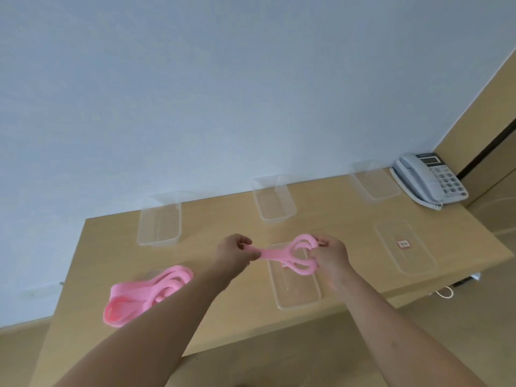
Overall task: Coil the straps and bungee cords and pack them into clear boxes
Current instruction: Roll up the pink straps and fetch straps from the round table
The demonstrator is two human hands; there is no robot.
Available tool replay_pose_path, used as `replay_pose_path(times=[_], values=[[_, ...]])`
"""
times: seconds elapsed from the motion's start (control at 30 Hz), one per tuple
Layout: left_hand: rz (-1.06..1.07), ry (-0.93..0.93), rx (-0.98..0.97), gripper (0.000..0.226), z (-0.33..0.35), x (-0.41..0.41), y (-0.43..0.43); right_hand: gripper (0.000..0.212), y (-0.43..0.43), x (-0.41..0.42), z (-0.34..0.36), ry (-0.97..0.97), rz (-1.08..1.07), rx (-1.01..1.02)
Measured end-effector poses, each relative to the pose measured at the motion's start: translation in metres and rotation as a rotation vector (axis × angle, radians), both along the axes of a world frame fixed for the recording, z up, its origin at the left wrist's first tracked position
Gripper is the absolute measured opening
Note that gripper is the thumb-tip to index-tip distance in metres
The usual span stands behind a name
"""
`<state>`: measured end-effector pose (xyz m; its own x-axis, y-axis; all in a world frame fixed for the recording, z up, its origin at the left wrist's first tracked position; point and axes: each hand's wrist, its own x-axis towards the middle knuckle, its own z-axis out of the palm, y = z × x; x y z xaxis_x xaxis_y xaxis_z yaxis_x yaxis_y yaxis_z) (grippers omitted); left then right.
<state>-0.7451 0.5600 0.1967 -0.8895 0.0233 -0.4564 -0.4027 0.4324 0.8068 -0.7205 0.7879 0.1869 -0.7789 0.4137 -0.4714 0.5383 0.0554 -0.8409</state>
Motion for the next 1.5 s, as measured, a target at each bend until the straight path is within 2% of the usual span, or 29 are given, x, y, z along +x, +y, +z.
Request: replay_pose_path(times=[0.1,0.13,0.2,0.27,0.37,0.57,0.73,0.87,1.03,1.3,1.5], values=[[-0.154,0.125,-0.250,0.047,-0.002,-0.003,-0.003,0.057,-0.004,-0.008,0.004,-0.055,0.157,0.306],[-0.189,0.159,-0.303,0.047,-0.003,-0.003,-0.008,0.055,-0.012,-0.007,0.005,-0.036,0.232,0.392],[-0.225,0.199,-0.365,0.045,-0.004,0.003,-0.025,0.044,-0.038,-0.003,0.004,0.023,0.377,0.437],[-0.230,0.251,-0.418,0.041,-0.004,0.015,-0.050,0.049,-0.078,0.000,0.002,0.056,0.544,0.431],[-0.180,0.318,-0.537,0.039,-0.001,0.042,-0.109,0.052,-0.152,0.000,-0.003,0.225,0.861,0.538],[0.292,0.248,-0.669,0.038,0.002,0.161,-0.272,0.049,-0.331,0.037,0.013,0.412,1.361,0.588],[0.651,0.071,-0.709,0.041,-0.006,0.319,-0.377,0.050,-0.470,0.136,0.009,0.462,1.769,0.544],[0.905,-0.123,-0.672,0.045,-0.030,0.457,-0.420,0.051,-0.560,0.243,-0.007,0.507,2.066,0.523],[1.125,-0.323,-0.564,0.049,-0.072,0.611,-0.440,0.051,-0.640,0.371,-0.040,0.509,2.360,0.538],[1.348,-0.472,-0.403,0.040,-0.134,0.740,-0.482,0.056,-0.724,0.503,-0.093,0.450,2.591,0.634],[1.397,-0.460,-0.384,0.036,-0.173,0.761,-0.542,0.054,-0.763,0.544,-0.127,0.370,2.558,0.586]])
